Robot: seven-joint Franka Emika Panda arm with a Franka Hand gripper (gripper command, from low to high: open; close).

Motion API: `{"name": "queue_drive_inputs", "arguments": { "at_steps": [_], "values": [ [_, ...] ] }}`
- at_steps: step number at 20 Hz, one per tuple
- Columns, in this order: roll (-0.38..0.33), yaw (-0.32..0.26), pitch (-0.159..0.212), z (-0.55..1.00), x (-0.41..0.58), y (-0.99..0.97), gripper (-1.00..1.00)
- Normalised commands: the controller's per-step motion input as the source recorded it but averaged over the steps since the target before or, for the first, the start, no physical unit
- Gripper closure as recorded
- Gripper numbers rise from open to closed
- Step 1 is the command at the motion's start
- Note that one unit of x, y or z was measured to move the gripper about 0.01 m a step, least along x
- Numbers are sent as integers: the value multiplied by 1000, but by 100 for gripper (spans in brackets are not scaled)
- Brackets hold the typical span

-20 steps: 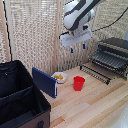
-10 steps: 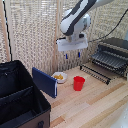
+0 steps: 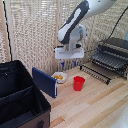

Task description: Gently stretch your hand towards the oven tray's handle, obtaining a firm grip, and draw it cautiously out of the oven. Transition your grip to the hot dog bowl, gingerly seizing the edge, and elevate it from the surface. Hover the bowl over the tray, delicately lower it, and temper your grip, establishing the bowl's equilibrium.

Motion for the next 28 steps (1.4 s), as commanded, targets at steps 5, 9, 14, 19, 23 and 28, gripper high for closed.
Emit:
{"name": "queue_drive_inputs", "arguments": {
  "at_steps": [5,9,14,19,23,28],
  "values": [
    [100,5,-2,-439,0,-106,-100],
    [84,7,-52,-414,52,-157,-100],
    [36,8,-63,-221,68,-23,-100],
    [-3,34,0,0,0,14,100],
    [0,5,0,0,-2,0,100],
    [0,21,6,0,21,18,100]
  ]
}}
